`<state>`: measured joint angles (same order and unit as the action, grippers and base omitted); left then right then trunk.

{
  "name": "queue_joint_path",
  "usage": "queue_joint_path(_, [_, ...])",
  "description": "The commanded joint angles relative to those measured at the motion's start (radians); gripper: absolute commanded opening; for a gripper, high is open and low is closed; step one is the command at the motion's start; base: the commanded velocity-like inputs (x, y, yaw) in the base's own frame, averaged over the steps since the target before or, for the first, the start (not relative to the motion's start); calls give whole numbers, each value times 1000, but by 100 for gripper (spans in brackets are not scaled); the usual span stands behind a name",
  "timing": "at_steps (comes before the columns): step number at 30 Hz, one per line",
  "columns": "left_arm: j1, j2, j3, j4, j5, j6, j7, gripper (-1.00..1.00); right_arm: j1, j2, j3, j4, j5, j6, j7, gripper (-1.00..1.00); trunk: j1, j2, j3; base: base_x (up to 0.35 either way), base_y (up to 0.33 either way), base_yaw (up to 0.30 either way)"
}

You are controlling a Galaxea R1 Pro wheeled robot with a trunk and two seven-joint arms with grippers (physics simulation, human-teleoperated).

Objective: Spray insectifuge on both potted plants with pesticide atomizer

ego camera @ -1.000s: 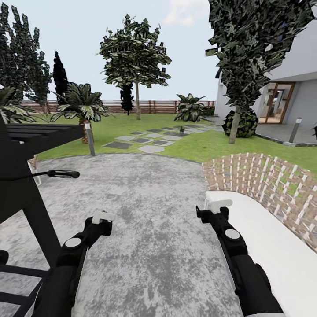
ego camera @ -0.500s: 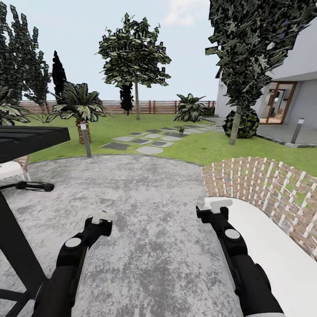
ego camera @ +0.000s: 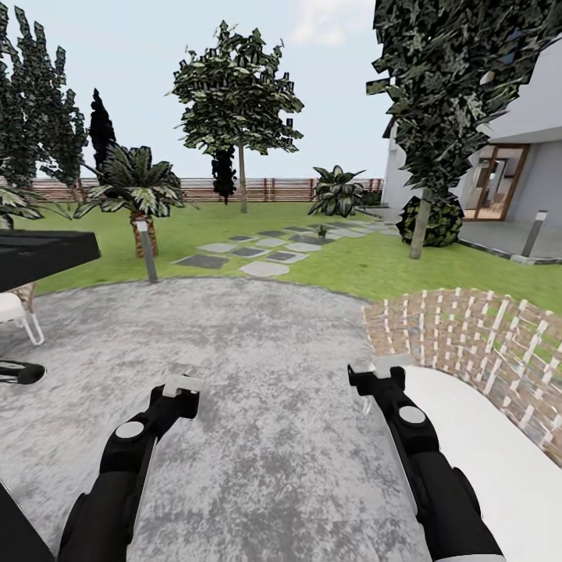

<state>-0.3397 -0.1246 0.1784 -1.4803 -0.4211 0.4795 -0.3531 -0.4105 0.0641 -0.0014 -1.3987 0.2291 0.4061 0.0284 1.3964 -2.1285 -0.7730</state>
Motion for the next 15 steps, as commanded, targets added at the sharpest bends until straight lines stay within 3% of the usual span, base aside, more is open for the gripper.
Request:
queue_joint_path(1, [-1, -1, 3, -2, -10, 2, -10, -100, -1, 0, 0, -1, 10, 6, 3, 100, 0, 0, -1, 347, 0, 0])
queue_joint_path(15, [-1, -1, 3, -2, -10, 2, -10, -100, -1, 0, 0, -1, 10, 6, 4, 100, 0, 0, -1, 347, 0, 0])
